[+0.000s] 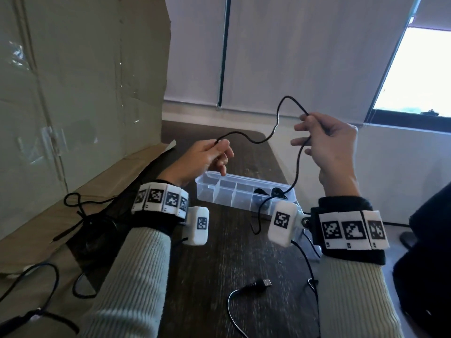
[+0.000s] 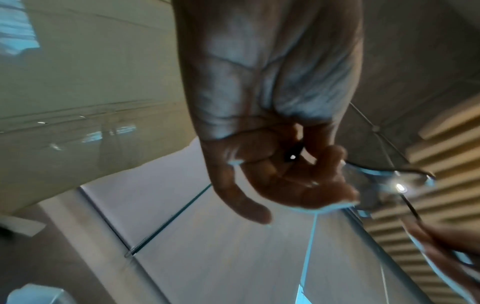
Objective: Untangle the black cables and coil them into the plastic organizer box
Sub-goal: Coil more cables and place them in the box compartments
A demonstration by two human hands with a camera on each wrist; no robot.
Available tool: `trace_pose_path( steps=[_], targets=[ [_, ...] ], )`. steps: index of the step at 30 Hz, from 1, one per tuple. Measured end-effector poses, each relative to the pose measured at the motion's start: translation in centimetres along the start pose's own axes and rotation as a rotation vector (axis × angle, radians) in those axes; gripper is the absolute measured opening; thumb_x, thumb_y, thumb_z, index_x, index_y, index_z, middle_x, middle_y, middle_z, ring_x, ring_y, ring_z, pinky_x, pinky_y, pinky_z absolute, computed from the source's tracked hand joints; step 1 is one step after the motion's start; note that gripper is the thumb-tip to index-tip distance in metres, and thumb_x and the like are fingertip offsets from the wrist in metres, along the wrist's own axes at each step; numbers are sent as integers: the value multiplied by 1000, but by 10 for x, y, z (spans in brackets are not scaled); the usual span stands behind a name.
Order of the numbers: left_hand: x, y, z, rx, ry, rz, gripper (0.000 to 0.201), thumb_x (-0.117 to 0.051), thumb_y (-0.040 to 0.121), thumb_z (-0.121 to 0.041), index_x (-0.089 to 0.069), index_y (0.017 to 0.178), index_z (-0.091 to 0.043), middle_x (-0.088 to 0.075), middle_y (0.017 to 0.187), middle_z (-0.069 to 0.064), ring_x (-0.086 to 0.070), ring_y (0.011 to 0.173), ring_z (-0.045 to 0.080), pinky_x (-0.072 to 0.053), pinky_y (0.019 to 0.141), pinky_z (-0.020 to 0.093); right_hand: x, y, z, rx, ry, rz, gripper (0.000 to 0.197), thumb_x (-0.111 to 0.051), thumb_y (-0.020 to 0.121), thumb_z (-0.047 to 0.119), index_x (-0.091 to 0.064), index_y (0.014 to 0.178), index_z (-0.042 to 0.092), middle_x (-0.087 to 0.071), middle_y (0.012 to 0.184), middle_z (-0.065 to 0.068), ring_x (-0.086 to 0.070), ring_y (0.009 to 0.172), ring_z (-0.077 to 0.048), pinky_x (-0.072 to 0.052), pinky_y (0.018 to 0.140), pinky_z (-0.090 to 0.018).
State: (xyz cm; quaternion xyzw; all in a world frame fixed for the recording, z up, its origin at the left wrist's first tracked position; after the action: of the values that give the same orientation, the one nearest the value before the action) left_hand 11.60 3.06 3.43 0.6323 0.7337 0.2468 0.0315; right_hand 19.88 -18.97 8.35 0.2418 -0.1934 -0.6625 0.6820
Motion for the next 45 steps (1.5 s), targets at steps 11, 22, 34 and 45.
trace_pose_path(
  steps=[11,22,34,45],
  targets=[
    [18,-5,-13,91,-103,-99,30,-28,104,-14,-56,101,-1,-76,85,9,-73,77,25,-56,78,32,-13,-3,-21,51,-510,359,32,-59,92,15,-66,122,21,-69,115,2,-64,101,-11,-50,90,-24],
    [5,-7,-38,53,-274,-118,33,-22,102,-8,-48,82,-12,-72,95,22,-70,91,33,-47,84,36,-67,-29,-18,188,-475,670,21,-50,99,22,-70,100,15,-50,61,10,-43,58,-8,-35,59,-26],
    [-2,-2,-40,73,-763,-62,33,-23,99,-20,-42,72,-17,-62,126,18,-56,123,24,-34,111,39,-61,-31,-25,4,-205,704,26,-49,100,15,-63,79,22,-53,63,-2,-50,55,-13,-44,55,-24],
    [11,-14,-33,347,-296,-88,52,-27,103,-39,-68,90,-9,-76,87,6,-71,67,9,-52,61,21,-61,-23,-32,114,-338,647,21,-52,99,24,-72,100,27,-44,44,20,-36,46,-2,-33,55,-20]
  ],
)
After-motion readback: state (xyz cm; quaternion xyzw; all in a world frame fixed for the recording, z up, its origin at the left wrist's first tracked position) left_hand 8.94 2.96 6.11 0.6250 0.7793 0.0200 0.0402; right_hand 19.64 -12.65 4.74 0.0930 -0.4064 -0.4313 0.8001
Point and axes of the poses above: each hand's wrist, its own y-axis towards the middle knuckle, its own x-axis out of the back of the hand, z = x × y, the point moved 3 cm from there along y, towards the middle knuckle
